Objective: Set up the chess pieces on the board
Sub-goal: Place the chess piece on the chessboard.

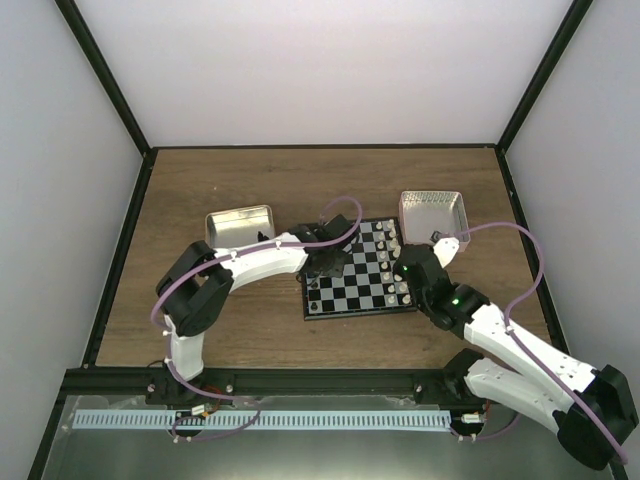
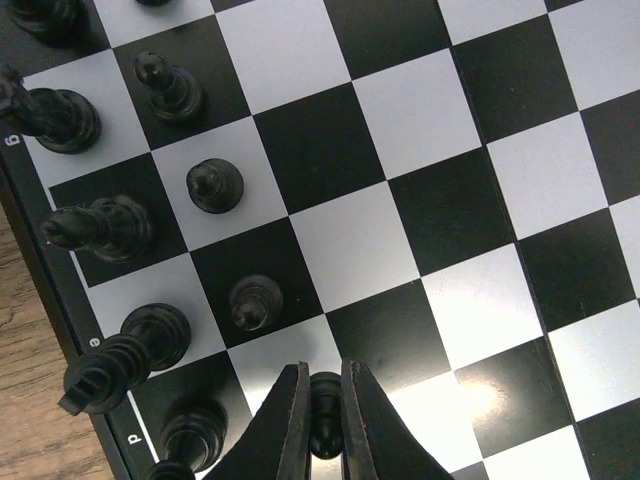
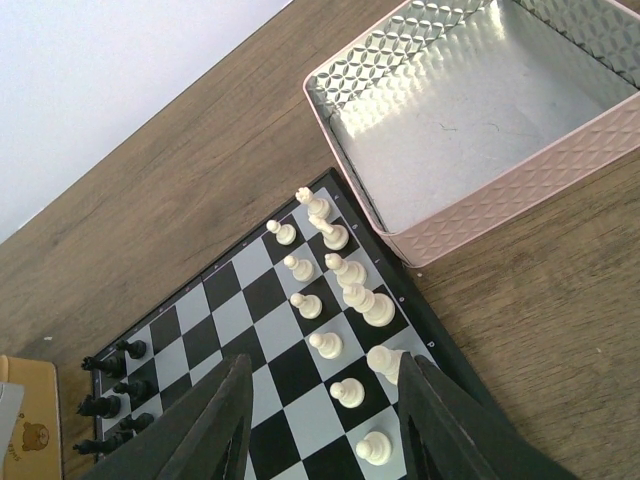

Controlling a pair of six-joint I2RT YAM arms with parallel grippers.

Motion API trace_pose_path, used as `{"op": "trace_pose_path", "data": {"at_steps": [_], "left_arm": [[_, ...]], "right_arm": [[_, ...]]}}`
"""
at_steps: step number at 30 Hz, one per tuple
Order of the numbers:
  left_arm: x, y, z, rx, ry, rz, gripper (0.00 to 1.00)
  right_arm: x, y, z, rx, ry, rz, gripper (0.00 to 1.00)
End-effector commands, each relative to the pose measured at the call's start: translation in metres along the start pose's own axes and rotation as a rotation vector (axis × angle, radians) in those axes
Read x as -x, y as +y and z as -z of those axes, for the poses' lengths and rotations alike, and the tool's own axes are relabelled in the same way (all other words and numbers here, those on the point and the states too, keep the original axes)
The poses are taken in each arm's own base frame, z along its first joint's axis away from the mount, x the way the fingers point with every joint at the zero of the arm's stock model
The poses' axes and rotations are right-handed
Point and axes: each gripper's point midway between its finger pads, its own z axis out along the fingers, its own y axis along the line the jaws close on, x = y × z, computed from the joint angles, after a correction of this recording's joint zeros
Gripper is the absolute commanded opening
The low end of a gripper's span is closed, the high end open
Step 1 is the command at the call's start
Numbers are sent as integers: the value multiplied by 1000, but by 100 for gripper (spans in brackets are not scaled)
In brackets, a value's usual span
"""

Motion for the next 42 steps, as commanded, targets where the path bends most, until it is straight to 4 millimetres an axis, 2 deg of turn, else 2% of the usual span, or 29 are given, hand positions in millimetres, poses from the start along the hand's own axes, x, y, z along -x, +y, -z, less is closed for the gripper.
{"op": "trace_pose_path", "data": {"at_steps": [1, 13, 23, 27, 33, 35, 38, 42], "left_arm": [[0, 2, -2, 33, 1, -19, 7], [-9, 4, -14, 52, 34, -38, 10], [-4, 4, -9, 55, 22, -45, 18], [6, 2, 6, 40, -12, -33, 22], [32, -4, 41, -16, -105, -9, 29], [41, 1, 51, -4, -143, 0, 31], [55, 20, 68, 39, -209, 32, 33], [71, 61, 82, 104, -282, 108, 40]], "right_arm": [[4, -7, -1, -27, -29, -11, 41], [2, -2, -4, -21, -14, 4, 42], [1, -1, -5, -17, -11, 4, 42], [1, 0, -5, -17, -11, 7, 42], [-1, 3, -6, -4, -2, 16, 42], [-1, 3, -6, -2, 0, 16, 42], [-1, 3, -6, -1, 2, 16, 42], [0, 3, -4, 1, 1, 13, 42]]}}
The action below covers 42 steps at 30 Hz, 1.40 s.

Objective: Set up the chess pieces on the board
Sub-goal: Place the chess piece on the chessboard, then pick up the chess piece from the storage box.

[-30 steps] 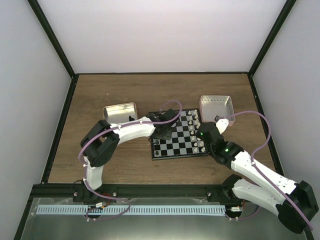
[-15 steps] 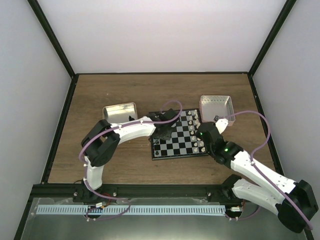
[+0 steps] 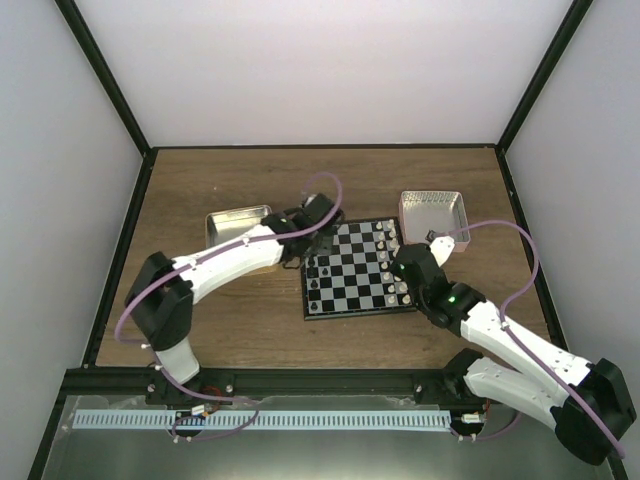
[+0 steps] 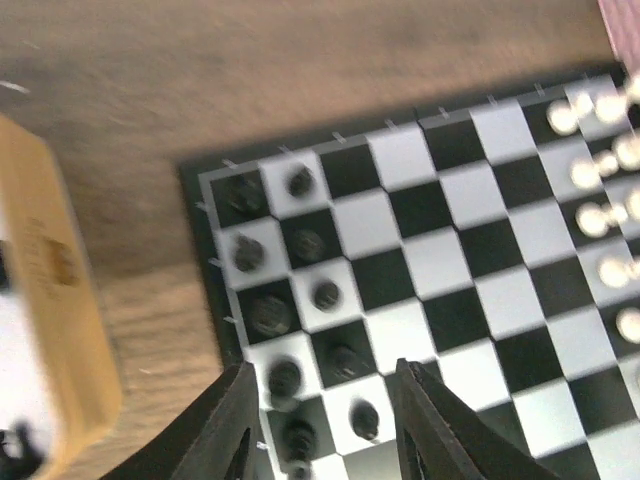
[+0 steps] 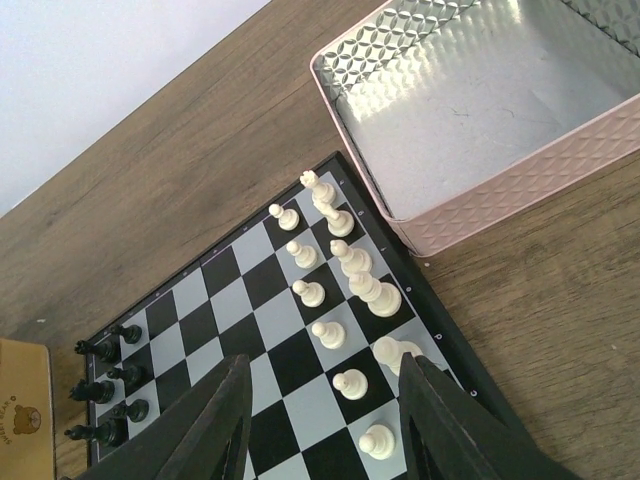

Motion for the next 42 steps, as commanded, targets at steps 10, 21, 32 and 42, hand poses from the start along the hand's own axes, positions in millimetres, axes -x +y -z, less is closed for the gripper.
{"op": "trace_pose_path", "data": {"at_steps": [10, 21, 32, 42], "left_arm": [[23, 130, -12, 93, -46, 275, 48], [15, 185, -58, 154, 51, 329, 37], [8, 197, -92, 145, 164, 301, 30], [10, 202, -100, 166, 171, 293, 17]], "right_arm": [[9, -1, 4, -5, -33, -14, 42], [12, -5, 6, -16, -41, -9, 42], [16, -7, 8, -30, -57, -16, 42], [14, -8, 7, -31, -51, -15, 42]]}}
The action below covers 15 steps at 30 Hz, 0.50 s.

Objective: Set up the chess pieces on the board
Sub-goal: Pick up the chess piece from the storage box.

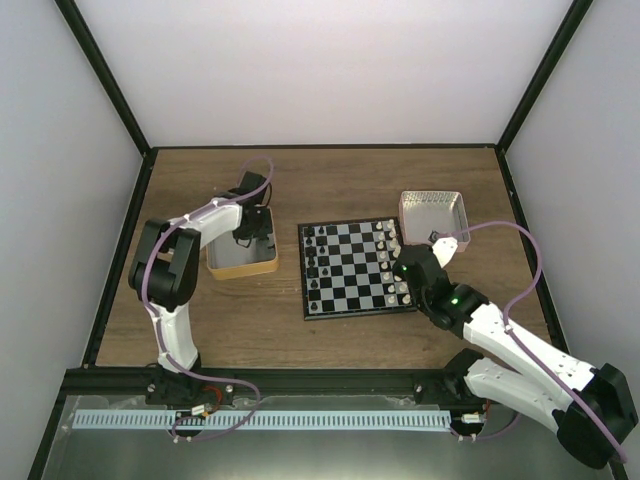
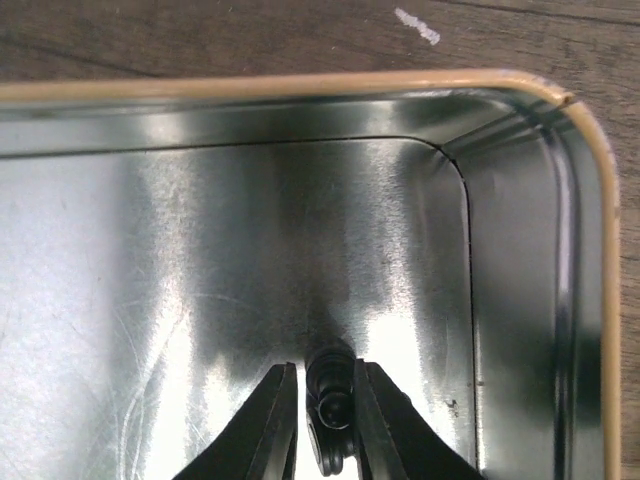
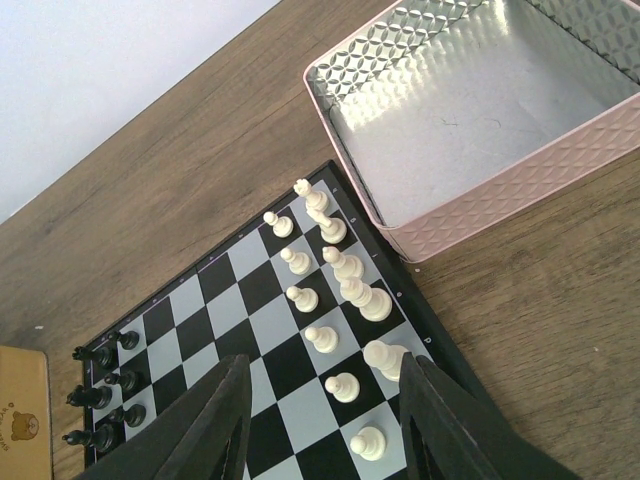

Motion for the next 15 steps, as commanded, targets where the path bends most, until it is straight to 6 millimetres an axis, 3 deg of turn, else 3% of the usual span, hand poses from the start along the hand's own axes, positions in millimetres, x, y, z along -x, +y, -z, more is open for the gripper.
{"op": "trace_pose_path", "data": {"at_steps": [1, 7, 15], "left_arm": [[10, 1, -3, 10, -9, -13, 15], [17, 7, 3, 45, -36, -15, 6], [37, 3, 49, 7, -136, 3, 4]], "right_arm": [[10, -4, 3, -25, -38, -15, 42], [10, -5, 4, -24, -37, -20, 42], [9, -5, 3, -20, -36, -25, 42]]}}
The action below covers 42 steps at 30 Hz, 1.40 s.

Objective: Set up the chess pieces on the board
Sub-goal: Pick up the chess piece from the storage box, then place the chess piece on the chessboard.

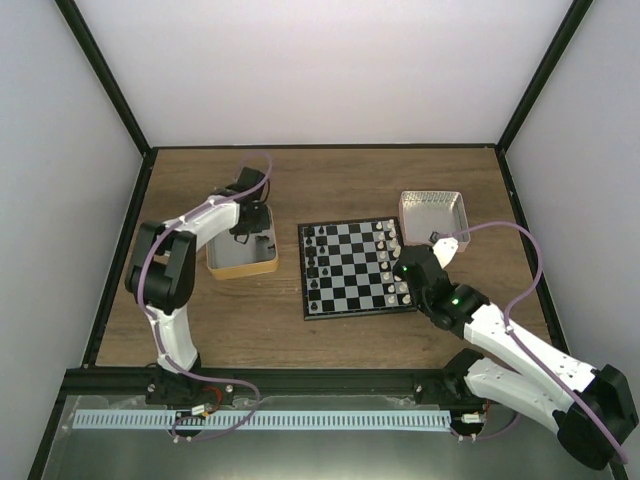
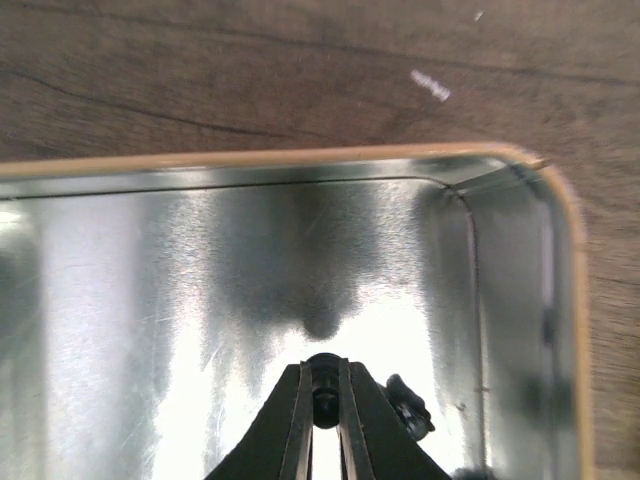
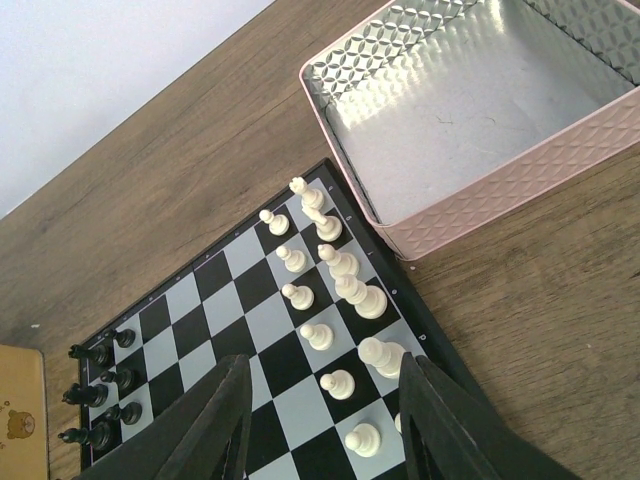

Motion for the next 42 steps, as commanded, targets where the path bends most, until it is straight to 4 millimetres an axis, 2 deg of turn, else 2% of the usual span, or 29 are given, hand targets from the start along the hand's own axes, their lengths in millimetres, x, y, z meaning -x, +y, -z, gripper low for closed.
{"op": "trace_pose_path", "data": {"at_steps": [1, 7, 10, 14, 19, 27, 32, 37, 42], "left_arm": [[28, -5, 47, -53, -110, 18, 4], [26, -27, 92, -163, -150, -12, 4], [17, -49, 112, -237, -150, -53, 5], [-3, -86, 136, -349, -143, -142, 5], [-38, -124, 153, -430, -118, -251, 6], [-109, -163, 148, -426, -49, -399, 6], [-137, -173, 142, -320, -87, -545, 6], [-157, -173, 122, -263, -33, -585, 6], [-181, -180, 105, -281, -15, -642, 6]], "right_arm": [[10, -3, 2, -15, -40, -29, 42], [11, -3, 3, -15, -45, -40, 42], [12, -3, 4, -15, -50, -47, 42], [15, -4, 6, -14, -58, -58, 42], [15, -5, 6, -17, -58, -69, 42], [12, -9, 7, -22, -52, -80, 42], [13, -11, 8, -28, -59, -84, 42], [16, -12, 9, -32, -70, -91, 42], [16, -14, 9, -33, -76, -95, 42]]}}
